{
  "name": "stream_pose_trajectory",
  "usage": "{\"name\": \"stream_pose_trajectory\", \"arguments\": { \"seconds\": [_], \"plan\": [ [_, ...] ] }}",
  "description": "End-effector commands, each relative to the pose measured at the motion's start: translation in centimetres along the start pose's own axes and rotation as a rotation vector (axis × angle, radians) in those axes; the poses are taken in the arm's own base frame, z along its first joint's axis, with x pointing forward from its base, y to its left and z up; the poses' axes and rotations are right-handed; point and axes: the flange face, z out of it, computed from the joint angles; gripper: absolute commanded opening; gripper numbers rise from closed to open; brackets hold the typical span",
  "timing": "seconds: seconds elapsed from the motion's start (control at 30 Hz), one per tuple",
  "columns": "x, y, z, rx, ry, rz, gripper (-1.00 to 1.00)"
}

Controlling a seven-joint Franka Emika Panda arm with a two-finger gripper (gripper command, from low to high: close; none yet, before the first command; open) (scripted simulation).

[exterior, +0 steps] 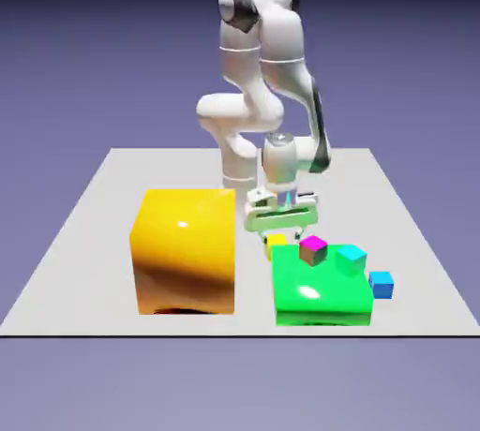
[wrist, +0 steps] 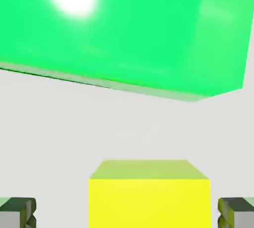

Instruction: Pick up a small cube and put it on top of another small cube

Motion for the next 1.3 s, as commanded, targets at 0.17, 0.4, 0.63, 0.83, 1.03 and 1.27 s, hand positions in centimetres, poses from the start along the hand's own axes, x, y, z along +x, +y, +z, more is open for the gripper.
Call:
{"name": "stream_pose_trajectory", "arguments": {
  "seconds": [0.17,0.4,0.63,0.83,1.03,1.27],
  "plan": [
    [-0.1,0.5,1.1,-0.01,0.005,-0.003,-1.0],
    [0.2,-0.9,-2.8,0.022,-0.008,0.002,-1.0],
    [0.0,-1.1,-5.3,0.03,-0.004,-0.004,-1.0],
    [-0.2,-0.4,-5.9,0.013,0.004,-0.008,-1.0],
    [-0.6,-0.9,-5.8,-0.006,-0.012,-0.029,-1.0],
    [-2.2,-8.7,-9.2,0.042,-0.102,-0.155,-1.0]
  ]
}}
